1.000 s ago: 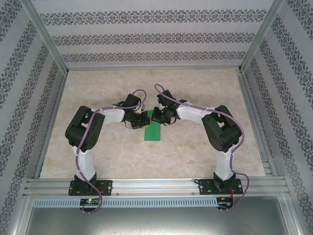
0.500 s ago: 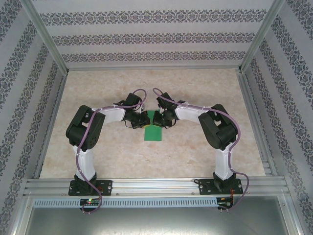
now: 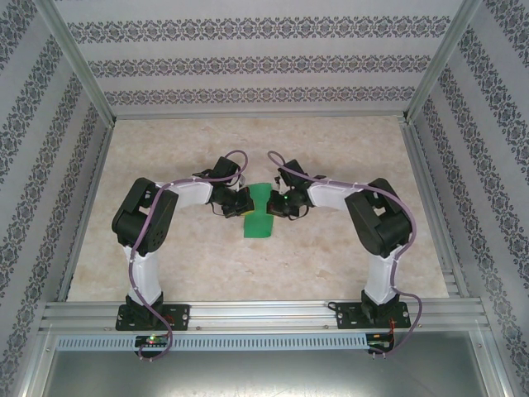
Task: Fold a paper plane with a square sheet of paper (pick it up from the middle)
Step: Fold the square sheet of paper in half at the center of the table.
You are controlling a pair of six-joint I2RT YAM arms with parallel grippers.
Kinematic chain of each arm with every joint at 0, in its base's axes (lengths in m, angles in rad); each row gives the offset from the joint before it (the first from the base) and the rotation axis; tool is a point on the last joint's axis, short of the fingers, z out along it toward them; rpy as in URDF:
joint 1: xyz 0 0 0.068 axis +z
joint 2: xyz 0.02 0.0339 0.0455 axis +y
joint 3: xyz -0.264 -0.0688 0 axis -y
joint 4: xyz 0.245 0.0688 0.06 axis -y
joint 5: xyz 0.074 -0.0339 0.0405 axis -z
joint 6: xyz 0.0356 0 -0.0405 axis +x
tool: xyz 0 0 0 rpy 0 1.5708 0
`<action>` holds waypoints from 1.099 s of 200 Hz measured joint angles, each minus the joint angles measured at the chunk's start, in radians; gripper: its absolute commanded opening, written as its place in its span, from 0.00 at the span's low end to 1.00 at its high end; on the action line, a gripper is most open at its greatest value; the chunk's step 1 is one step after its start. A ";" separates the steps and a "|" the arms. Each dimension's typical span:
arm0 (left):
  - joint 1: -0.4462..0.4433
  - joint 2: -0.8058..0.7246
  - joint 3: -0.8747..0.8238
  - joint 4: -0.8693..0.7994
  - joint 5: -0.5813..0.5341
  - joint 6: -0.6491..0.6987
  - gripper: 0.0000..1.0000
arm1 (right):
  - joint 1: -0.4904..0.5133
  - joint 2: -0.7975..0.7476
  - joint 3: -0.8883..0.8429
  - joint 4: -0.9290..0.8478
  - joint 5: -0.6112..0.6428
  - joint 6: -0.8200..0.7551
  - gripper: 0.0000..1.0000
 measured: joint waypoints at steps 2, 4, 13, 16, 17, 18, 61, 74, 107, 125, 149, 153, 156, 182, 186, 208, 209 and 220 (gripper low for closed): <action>0.000 0.000 0.000 0.000 0.000 0.000 0.00 | -0.004 -0.004 -0.006 0.000 0.000 -0.002 0.00; 0.000 0.000 0.000 0.000 0.000 0.000 0.00 | -0.008 -0.008 -0.011 0.000 -0.001 -0.004 0.00; 0.000 0.000 0.000 0.000 0.000 0.000 0.00 | -0.027 -0.027 -0.031 -0.005 0.002 -0.015 0.00; 0.000 0.000 0.000 0.000 0.000 0.000 0.00 | -0.032 -0.032 -0.036 -0.007 0.002 -0.015 0.00; 0.000 0.000 0.000 0.000 0.000 0.000 0.00 | -0.034 -0.034 -0.037 -0.009 0.003 -0.016 0.00; 0.000 0.000 0.000 0.000 0.000 0.000 0.00 | -0.035 -0.035 -0.039 -0.010 0.004 -0.018 0.00; 0.000 0.000 0.000 0.000 0.000 0.000 0.00 | -0.048 -0.106 -0.045 -0.035 0.015 -0.026 0.00; 0.000 0.000 0.000 0.000 0.000 0.000 0.00 | -0.031 -0.105 -0.026 -0.026 0.006 -0.026 0.00; 0.000 0.002 0.002 -0.002 0.000 0.000 0.00 | 0.011 -0.022 0.075 0.008 -0.036 -0.025 0.00; 0.000 0.002 0.002 -0.002 0.000 0.000 0.00 | 0.022 0.031 0.110 0.028 -0.060 -0.024 0.00; 0.000 0.002 0.002 -0.002 0.000 0.000 0.00 | 0.023 0.079 0.120 0.033 -0.076 -0.025 0.00; 0.000 0.002 0.002 -0.003 0.000 0.000 0.00 | 0.022 0.086 0.120 0.033 -0.077 -0.026 0.00; 0.000 0.002 0.002 -0.003 0.000 0.000 0.00 | 0.021 0.090 0.120 0.033 -0.078 -0.026 0.00; 0.000 0.002 0.002 -0.003 0.000 0.000 0.00 | 0.000 0.106 0.109 0.042 -0.096 -0.035 0.00; 0.000 0.002 0.002 -0.003 0.000 0.000 0.00 | -0.005 0.106 0.105 0.044 -0.102 -0.039 0.00; 0.000 0.002 0.002 -0.003 0.000 0.000 0.00 | -0.036 0.100 0.074 0.076 -0.140 -0.054 0.00; 0.000 0.002 0.002 -0.003 0.000 0.000 0.00 | -0.037 0.099 0.072 0.077 -0.140 -0.055 0.00; 0.000 0.002 0.001 -0.002 0.000 -0.001 0.00 | -0.058 0.085 0.054 0.081 -0.144 -0.065 0.00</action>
